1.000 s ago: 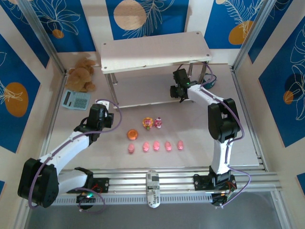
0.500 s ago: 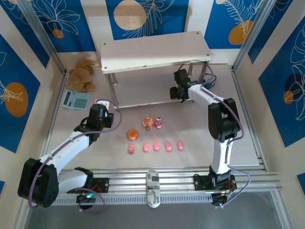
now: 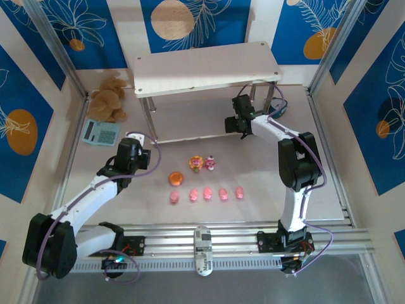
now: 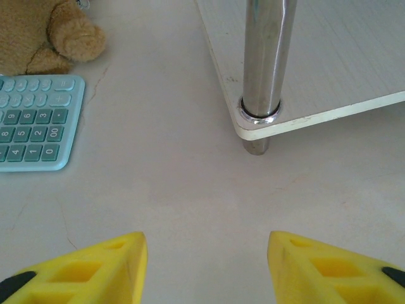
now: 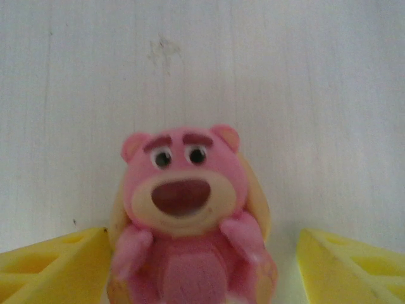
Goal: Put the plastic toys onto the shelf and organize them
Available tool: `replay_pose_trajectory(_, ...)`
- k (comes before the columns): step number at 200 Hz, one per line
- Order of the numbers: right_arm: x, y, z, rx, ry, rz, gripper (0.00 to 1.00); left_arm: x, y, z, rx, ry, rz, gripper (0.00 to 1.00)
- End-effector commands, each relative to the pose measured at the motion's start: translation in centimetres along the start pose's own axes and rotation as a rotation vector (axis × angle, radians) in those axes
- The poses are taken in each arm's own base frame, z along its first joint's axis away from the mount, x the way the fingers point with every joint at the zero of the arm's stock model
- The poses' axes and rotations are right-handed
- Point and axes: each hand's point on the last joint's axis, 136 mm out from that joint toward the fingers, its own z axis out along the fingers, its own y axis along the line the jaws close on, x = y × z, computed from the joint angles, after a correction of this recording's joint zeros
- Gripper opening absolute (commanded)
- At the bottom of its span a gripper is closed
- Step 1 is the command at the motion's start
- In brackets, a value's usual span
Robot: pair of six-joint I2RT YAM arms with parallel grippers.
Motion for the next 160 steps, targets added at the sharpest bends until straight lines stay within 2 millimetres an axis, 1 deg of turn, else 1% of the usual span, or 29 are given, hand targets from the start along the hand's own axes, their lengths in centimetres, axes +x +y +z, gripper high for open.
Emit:
replay_pose_trajectory(1,-0.9,-0.4,-3.0,0.016,-0.082,0.021,0.77,-0.6,0.0,-0.7,0.001,-0.012,0.010,0.53)
replay_pose_trajectory(11,-0.6,-0.6,-4.1,0.028,-0.098,0.021,0.77,-0.5,-0.1,-0.8,0.004,-0.009,0.010,0.53)
replay_pose_trajectory(24,-0.1,-0.6,-6.0,0.026,-0.115,0.027,0.77,-0.3,-0.2,-0.8,0.010,-0.004,0.011,0.53)
replay_pose_trajectory(46,1.8,0.2,-9.4,-0.004,-0.118,0.020,0.77,0.3,-0.4,-0.5,0.023,0.014,0.007,0.53)
replay_pose_trajectory(65,4.5,1.8,-12.1,-0.046,-0.090,-0.012,0.77,1.2,-0.9,-0.3,0.038,0.038,0.004,0.52)
replay_pose_trajectory(81,7.3,3.3,-13.4,-0.111,-0.031,-0.013,0.75,1.8,-1.8,-0.3,0.070,0.049,0.006,0.52)
replay_pose_trajectory(93,9.5,4.6,-13.8,-0.168,0.028,-0.003,0.74,2.0,-3.0,-0.2,0.100,0.054,0.013,0.52)
replay_pose_trajectory(112,12.1,6.8,-13.8,-0.228,0.102,0.002,0.71,2.4,-4.2,0.0,0.109,0.069,0.039,0.52)
replay_pose_trajectory(134,13.6,8.8,-12.8,-0.245,0.141,-0.015,0.71,2.3,-4.7,0.2,0.117,0.073,0.037,0.52)
replay_pose_trajectory(160,14.3,10.8,-11.4,-0.269,0.178,-0.034,0.71,1.5,-5.1,0.1,0.133,0.059,0.029,0.52)
